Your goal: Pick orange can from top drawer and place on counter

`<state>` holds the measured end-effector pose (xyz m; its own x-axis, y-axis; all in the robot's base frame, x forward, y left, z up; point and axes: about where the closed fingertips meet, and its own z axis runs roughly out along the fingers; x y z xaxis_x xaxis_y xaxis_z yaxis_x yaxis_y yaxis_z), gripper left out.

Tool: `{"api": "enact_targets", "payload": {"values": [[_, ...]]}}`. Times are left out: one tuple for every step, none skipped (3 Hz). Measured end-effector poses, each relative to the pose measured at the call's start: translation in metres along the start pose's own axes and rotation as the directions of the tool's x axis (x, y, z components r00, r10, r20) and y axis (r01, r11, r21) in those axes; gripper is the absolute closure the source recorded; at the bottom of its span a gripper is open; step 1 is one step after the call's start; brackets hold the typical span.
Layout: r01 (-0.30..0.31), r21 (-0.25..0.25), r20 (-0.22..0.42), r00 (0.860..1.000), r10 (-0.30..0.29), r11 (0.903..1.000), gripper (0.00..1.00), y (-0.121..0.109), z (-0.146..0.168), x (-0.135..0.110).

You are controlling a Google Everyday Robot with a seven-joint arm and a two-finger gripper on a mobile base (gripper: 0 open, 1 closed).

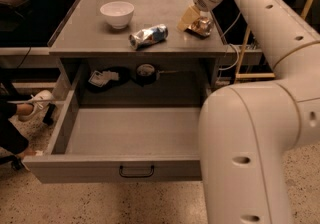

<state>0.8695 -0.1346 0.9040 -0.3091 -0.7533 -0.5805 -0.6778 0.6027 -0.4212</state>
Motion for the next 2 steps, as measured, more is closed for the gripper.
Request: {"api": "enact_targets", "payload": {"values": [[-0.058,0.148,0.067,0.997,0.049,0.9873,0.0,-0.023,-0.062,-0.03],[-0.124,0.297,0.192,0.979,0.068,0.9469,0.0,-0.036,-0.139,-0.066]]}}
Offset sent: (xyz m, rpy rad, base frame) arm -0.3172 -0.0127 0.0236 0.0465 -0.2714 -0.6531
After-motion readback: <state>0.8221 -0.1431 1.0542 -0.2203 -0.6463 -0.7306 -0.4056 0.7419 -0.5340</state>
